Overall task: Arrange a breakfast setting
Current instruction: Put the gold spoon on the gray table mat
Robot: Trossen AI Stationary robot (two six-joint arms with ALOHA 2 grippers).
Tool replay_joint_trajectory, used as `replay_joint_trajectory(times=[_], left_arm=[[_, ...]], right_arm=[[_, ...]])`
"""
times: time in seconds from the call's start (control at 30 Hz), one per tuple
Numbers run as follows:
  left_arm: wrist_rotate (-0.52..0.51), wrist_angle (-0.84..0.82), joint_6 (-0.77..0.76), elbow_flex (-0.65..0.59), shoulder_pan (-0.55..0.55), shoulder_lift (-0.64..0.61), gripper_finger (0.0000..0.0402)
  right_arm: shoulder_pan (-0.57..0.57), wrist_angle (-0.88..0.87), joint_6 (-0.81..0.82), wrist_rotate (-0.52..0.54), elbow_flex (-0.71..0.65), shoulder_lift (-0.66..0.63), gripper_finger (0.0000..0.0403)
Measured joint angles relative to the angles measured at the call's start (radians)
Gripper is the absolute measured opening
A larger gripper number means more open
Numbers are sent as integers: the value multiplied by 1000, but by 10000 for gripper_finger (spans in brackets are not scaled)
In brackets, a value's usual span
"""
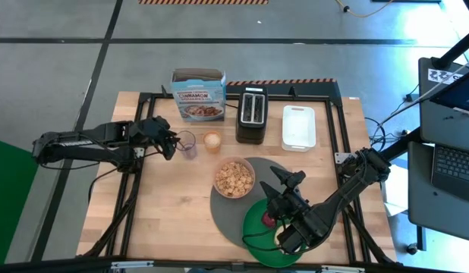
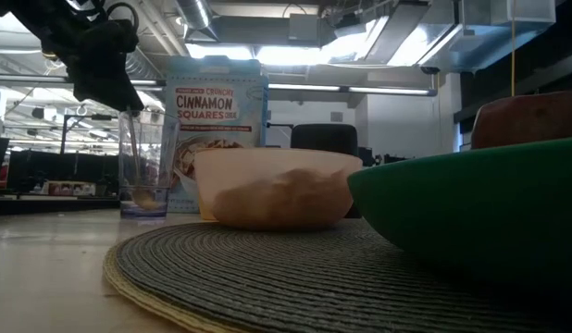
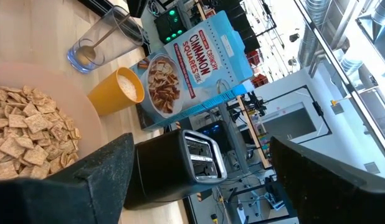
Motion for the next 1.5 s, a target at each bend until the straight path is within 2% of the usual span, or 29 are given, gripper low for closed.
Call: replay_joint_trajectory(times=[0.27, 0.9, 1.2, 1.5], left_arm=[[-8, -1, -6, 0, 0, 0, 121], [-6, -2, 0, 0, 0, 0, 8], [5, 8, 3, 0, 0, 0, 5], [50, 74, 77, 8, 0, 0, 3]], right_arm=[[0, 0, 0, 0, 0, 0, 341], [0, 0, 0, -1, 0, 0, 341], [-11, 0, 0, -10, 0, 0, 341], [-51, -4, 0, -38, 0, 30, 341]])
